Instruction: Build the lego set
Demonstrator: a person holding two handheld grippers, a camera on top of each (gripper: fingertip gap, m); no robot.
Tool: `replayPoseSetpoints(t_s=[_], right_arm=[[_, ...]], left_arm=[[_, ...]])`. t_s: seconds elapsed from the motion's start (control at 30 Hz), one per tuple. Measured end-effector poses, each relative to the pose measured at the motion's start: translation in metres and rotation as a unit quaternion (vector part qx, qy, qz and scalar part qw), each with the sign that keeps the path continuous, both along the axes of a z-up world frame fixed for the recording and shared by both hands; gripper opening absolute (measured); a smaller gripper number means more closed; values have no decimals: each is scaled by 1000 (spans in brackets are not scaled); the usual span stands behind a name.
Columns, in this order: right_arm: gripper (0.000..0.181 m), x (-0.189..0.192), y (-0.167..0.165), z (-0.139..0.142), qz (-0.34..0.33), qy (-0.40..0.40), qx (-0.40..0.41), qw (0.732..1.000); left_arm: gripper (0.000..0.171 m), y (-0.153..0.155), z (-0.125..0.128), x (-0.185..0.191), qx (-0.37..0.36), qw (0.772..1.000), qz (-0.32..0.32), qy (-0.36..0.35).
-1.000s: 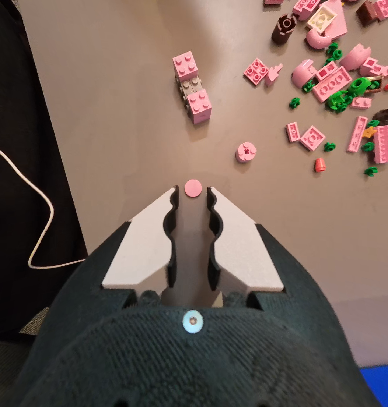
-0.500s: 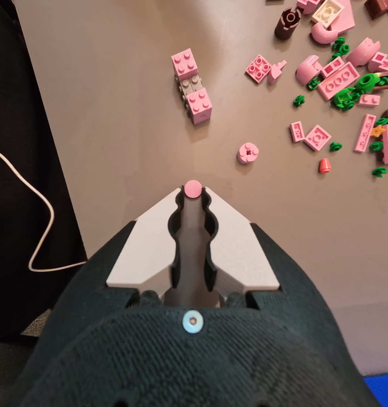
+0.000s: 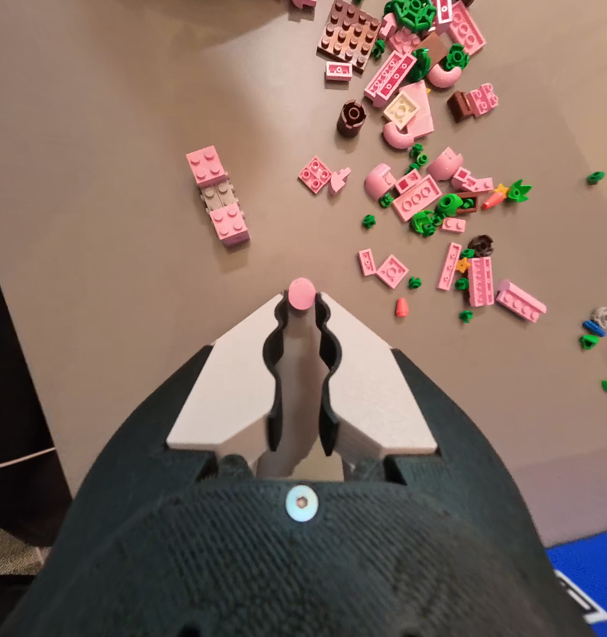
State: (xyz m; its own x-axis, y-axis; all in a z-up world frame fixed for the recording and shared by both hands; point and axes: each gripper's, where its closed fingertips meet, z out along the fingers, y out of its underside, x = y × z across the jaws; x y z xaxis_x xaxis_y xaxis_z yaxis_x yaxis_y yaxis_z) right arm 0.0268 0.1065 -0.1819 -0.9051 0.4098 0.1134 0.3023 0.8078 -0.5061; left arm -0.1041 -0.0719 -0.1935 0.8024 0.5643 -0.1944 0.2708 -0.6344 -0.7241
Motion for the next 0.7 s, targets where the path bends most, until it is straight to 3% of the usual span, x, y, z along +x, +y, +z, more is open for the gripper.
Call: replayPoseSetpoints(t_s=[0.17, 0.7], right_arm=[[14, -3, -2, -5, -4, -10, 20, 1000], [14, -6, 3, -4, -122, -31, 1, 992]], left_arm=[[20, 0, 0, 0, 1, 1000, 0, -1], [20, 0, -1, 0, -4, 1000, -3, -1]])
